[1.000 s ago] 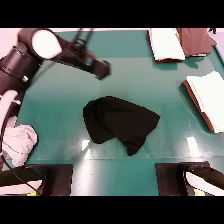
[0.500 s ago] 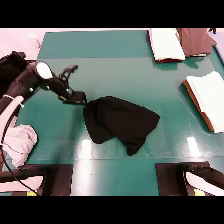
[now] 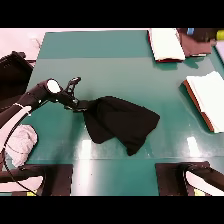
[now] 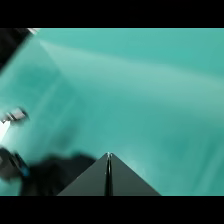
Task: Fold the shirts.
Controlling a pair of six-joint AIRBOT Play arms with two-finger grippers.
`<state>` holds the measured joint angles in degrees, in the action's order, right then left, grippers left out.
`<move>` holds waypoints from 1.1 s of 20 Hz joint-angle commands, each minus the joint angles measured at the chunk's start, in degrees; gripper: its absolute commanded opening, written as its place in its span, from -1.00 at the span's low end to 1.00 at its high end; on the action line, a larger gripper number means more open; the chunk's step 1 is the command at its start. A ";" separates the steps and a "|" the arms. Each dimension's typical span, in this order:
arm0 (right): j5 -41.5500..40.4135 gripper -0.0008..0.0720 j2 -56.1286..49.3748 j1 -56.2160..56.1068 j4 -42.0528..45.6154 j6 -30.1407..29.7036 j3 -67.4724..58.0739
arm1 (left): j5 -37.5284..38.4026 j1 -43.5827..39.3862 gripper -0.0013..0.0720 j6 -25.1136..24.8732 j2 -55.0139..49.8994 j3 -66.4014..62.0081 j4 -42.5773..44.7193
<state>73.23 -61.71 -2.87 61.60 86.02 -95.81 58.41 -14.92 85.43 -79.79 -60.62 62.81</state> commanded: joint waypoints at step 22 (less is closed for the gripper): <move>-17.86 -0.92 -8.55 4.37 -15.17 -12.15 48.33 | 3.13 2.47 -0.89 -0.42 2.49 -8.79 3.23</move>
<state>56.27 -71.09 2.87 43.51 74.59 -41.50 60.84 -12.49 85.03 -78.89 -67.99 64.45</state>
